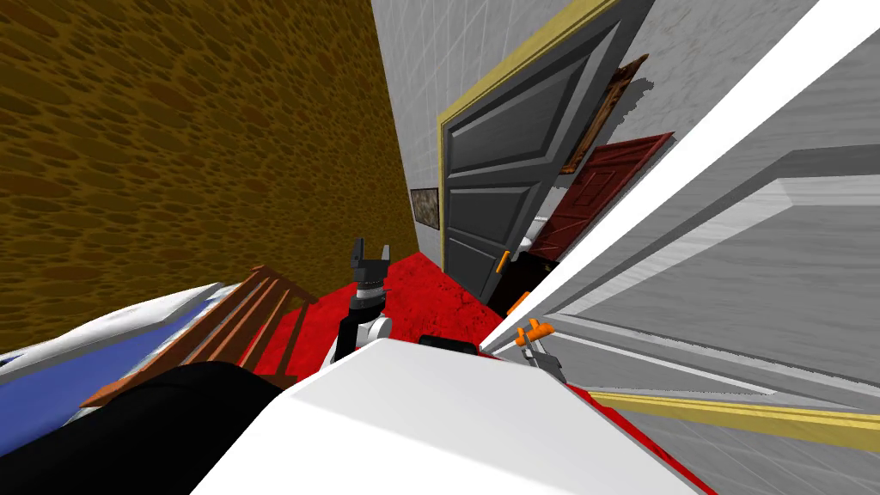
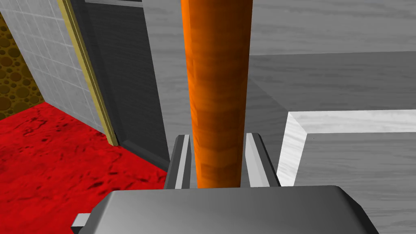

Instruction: Pull the door open

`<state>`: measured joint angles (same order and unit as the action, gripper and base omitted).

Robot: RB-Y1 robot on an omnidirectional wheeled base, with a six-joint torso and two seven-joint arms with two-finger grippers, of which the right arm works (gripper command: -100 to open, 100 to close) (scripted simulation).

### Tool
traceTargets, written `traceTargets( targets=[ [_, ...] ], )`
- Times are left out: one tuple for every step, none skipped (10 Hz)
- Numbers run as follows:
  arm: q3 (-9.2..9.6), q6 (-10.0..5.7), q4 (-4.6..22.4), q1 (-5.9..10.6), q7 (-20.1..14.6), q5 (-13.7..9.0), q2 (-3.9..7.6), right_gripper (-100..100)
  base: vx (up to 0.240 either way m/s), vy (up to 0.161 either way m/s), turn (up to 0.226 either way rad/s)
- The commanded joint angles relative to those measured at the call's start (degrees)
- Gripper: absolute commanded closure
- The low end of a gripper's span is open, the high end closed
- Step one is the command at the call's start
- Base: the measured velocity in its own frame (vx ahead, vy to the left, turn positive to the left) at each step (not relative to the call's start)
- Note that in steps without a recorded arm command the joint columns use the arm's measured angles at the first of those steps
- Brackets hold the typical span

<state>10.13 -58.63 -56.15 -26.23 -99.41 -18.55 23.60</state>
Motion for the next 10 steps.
traceTargets(
  targets=[
    [0.45,-0.99,0.53,0.23,-0.71,0.33,0.5,100,-0.232,-0.038,0.167],
    [0.66,-1.45,0.87,0.36,-1.07,0.49,0.81,100,-0.23,-0.017,0.107],
    [0.89,-1.94,1.24,0.49,-1.45,0.66,1.13,100,-0.22,-0.039,0.124],
    [1.13,-2.43,1.61,0.63,-1.84,0.84,1.46,100,-0.23,-0.038,0.134],
    [1.47,-3.16,2.15,0.84,-2.4,1.1,1.95,100,-0.257,-0.028,0.186],
    [1.67,-3.6,2.48,0.97,-2.75,1.25,2.24,100,-0.224,-0.042,0.137],
    [1.86,-3.99,2.77,1.08,-3.05,1.39,2.5,100,-0.197,-0.033,0.091],
    [2.07,-4.44,3.11,1.21,-3.4,1.55,2.8,100,-0.188,-0.051,0.101],
    [2.07,-3.83,3.37,1.08,-3.12,1.5,2.5,100,-0.082,-0.026,0.028],
    [2.57,-5.73,4.69,0.72,-3.91,1.97,2.95,100,-0.133,-0.03,0.134]
  ],
)
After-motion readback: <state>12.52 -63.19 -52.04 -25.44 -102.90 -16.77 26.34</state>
